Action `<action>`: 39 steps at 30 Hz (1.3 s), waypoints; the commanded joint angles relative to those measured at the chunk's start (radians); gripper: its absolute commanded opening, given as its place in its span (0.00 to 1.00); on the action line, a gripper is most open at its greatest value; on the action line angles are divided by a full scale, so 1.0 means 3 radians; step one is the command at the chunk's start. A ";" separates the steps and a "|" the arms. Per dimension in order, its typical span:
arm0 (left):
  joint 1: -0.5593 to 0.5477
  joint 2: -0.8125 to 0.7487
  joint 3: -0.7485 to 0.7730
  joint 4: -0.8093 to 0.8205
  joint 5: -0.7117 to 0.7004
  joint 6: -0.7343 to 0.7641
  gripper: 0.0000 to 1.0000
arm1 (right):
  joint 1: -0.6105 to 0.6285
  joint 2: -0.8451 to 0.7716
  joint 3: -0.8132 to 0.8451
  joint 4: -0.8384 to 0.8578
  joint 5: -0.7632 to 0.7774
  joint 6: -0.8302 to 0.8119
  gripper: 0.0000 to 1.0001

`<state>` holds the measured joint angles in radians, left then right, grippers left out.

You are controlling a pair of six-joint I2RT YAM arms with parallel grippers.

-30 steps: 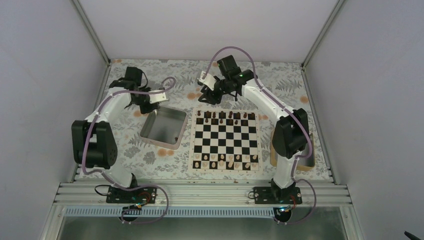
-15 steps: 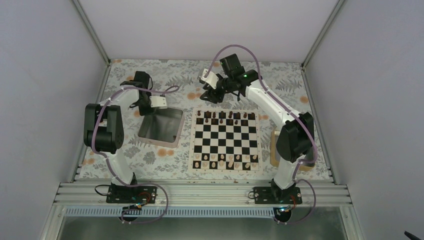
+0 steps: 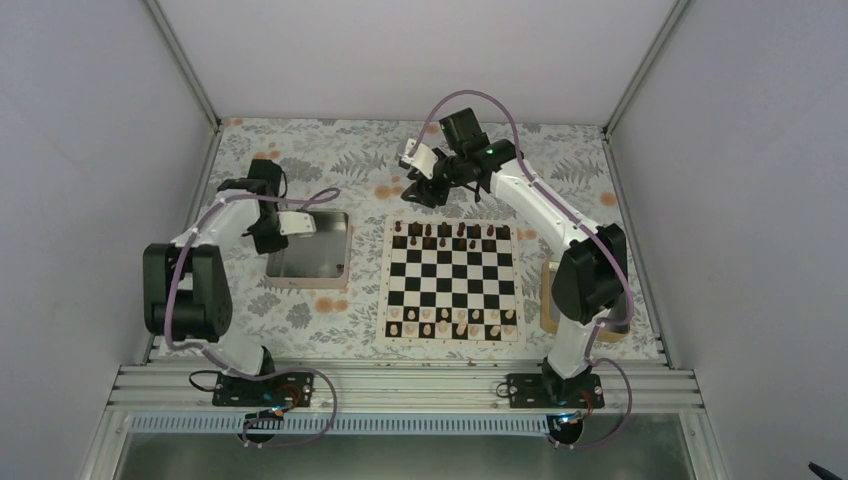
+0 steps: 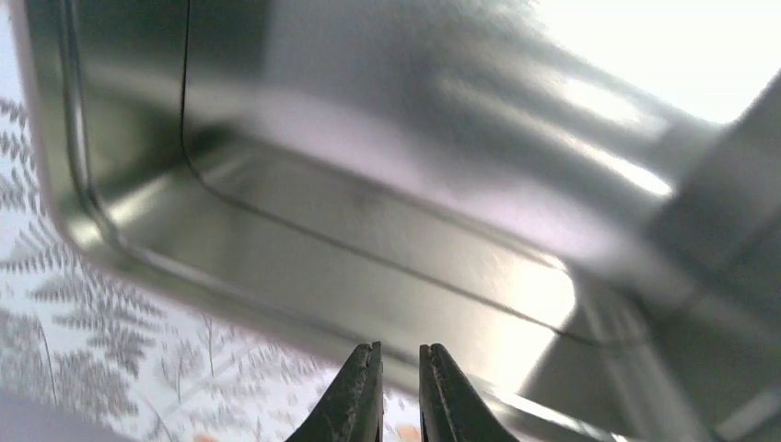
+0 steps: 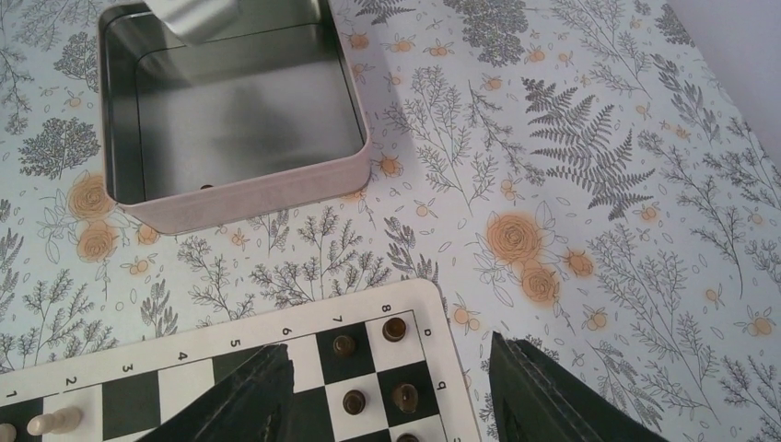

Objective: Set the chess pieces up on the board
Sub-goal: Adjust the storage box at the center of the board.

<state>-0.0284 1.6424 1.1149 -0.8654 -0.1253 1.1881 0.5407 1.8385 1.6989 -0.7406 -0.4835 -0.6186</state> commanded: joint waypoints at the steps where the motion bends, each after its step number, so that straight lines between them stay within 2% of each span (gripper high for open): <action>1: 0.0011 -0.0338 -0.0067 -0.0590 -0.0116 -0.0271 0.12 | -0.0037 0.0035 0.0047 -0.0083 0.0021 -0.0089 0.56; 6: -0.0001 -0.0606 -0.0183 -0.0801 -0.0095 -0.0384 0.12 | -0.0043 0.0006 0.0078 -0.0105 0.0030 -0.0123 0.57; 10: -0.0028 -0.0849 0.0173 -0.0644 0.0308 -0.0258 0.14 | -0.0044 0.0034 0.0097 -0.0075 -0.0026 -0.0108 0.58; 11: -0.0035 -0.0864 0.0273 -0.0625 0.0369 -0.0223 0.18 | -0.0044 0.0047 0.0110 -0.0088 -0.0041 -0.0108 0.58; 12: -0.0049 -0.0846 0.0398 -0.0619 0.0403 -0.0194 0.26 | -0.0044 0.0055 0.0118 -0.0103 -0.0051 -0.0109 0.58; 13: -0.0061 -0.0806 0.0473 -0.0603 0.0402 -0.0181 0.31 | -0.0043 0.0054 0.0120 -0.0108 -0.0059 -0.0115 0.58; 17: -0.0068 -0.0474 0.0577 -0.0428 0.0324 -0.0075 0.38 | -0.0044 0.0004 0.0064 -0.0089 -0.0036 -0.0126 0.58; 22: -0.0169 -0.0096 0.0757 -0.0275 0.0361 0.0107 0.41 | -0.0042 -0.0046 0.0006 -0.0061 0.0022 -0.0134 0.59; 25: -0.0247 0.0074 0.0885 -0.0190 0.0380 0.0164 0.45 | -0.0049 -0.0059 -0.0017 -0.0046 0.0026 -0.0134 0.60; 32: -0.0333 0.0451 0.1085 0.0016 0.0413 0.0260 0.47 | -0.0055 -0.0054 -0.0063 -0.0017 0.0076 -0.0130 0.61; 39: -0.0367 0.0810 0.1246 -0.0040 0.0471 0.0334 0.46 | -0.0089 -0.0041 -0.0075 -0.0008 0.0116 -0.0122 0.61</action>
<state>-0.1299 1.8465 1.4601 -0.8665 -0.0128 1.2510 0.5266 1.8397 1.6859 -0.7559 -0.4572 -0.6495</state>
